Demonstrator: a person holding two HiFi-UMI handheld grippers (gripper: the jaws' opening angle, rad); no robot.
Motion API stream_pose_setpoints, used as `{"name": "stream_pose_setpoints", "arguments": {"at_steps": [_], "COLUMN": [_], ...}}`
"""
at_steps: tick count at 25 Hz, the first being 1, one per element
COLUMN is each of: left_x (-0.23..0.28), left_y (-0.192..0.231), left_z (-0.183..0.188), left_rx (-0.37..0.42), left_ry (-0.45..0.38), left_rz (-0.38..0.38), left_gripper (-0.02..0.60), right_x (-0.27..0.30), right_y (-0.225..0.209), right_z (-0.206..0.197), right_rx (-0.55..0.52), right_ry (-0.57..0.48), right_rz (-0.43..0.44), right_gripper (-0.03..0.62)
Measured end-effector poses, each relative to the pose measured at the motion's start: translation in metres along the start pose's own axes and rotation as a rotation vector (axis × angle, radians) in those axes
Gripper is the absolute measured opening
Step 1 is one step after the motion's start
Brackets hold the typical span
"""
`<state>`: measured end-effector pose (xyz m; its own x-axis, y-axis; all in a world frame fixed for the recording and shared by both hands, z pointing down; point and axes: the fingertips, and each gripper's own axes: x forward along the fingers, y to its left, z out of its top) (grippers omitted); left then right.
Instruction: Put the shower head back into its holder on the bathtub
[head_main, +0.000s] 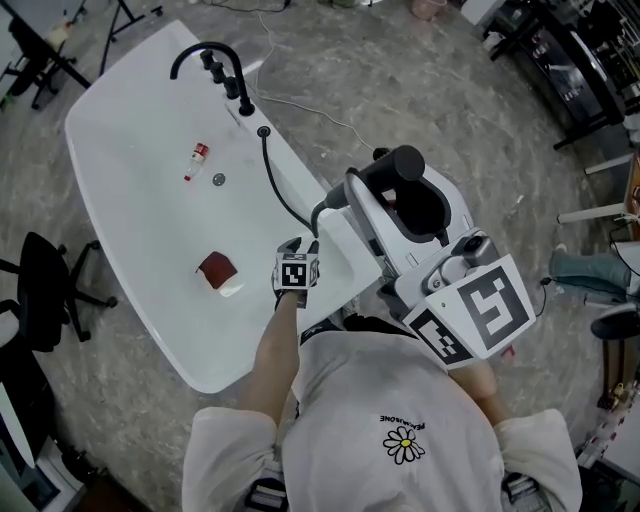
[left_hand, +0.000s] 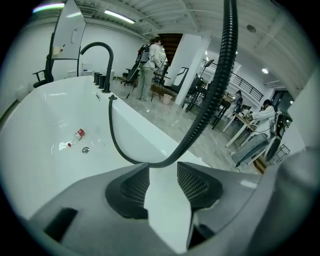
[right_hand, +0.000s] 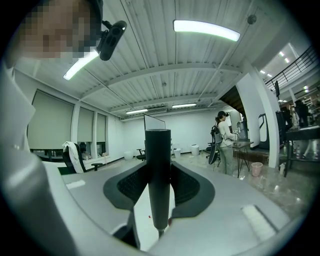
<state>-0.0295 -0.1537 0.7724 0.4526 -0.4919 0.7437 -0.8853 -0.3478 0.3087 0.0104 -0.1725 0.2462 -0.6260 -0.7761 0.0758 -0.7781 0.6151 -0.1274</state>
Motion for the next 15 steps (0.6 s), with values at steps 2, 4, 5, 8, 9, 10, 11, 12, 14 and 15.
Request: {"name": "stream_pose_setpoints", "arguments": {"at_steps": [2,4,5,8,9,10,11,12,14,15], "left_x": [0.005,0.010,0.013,0.018,0.019,0.020,0.021,0.022,0.022,0.022], "left_y": [-0.003,-0.007,-0.008,-0.009,-0.009,-0.008,-0.008,-0.008,-0.007,-0.006], "left_z": [-0.003,-0.003,-0.002,0.001,0.003,0.005,0.008,0.011,0.016,0.016], "left_rx": [0.015,0.032,0.037,0.042,0.046,0.052,0.057,0.060,0.075,0.084], "left_ry": [0.010,0.013,0.010,0.003,0.001,-0.004,-0.013,-0.022,-0.033,-0.034], "left_rz": [-0.006,-0.010,-0.010,-0.002,0.000,0.002,0.004,0.004,0.006,0.010], "left_gripper": [0.170,0.173,0.173,0.173,0.173,0.173,0.173,0.172,0.118,0.072], "right_x": [-0.004,-0.008,-0.010,-0.012,-0.012,-0.011,-0.010,-0.009,-0.006,-0.006], "right_y": [-0.001,-0.002,-0.003,-0.003,-0.002,-0.002,-0.002,-0.002,-0.002,-0.003], "right_z": [0.001,0.002,0.003,0.003,0.003,0.004,0.004,0.004,0.005,0.005], "right_rx": [-0.002,-0.007,-0.009,-0.001,0.003,0.005,0.006,0.004,-0.001,-0.001], "right_ry": [-0.010,-0.015,-0.015,-0.009,-0.007,-0.005,-0.002,0.000,0.003,0.003], "right_rz": [-0.005,-0.013,-0.017,-0.019,-0.019,-0.019,-0.019,-0.018,-0.014,-0.013], "right_gripper": [0.141,0.141,0.141,0.141,0.141,0.141,0.141,0.141,0.141,0.141]}}
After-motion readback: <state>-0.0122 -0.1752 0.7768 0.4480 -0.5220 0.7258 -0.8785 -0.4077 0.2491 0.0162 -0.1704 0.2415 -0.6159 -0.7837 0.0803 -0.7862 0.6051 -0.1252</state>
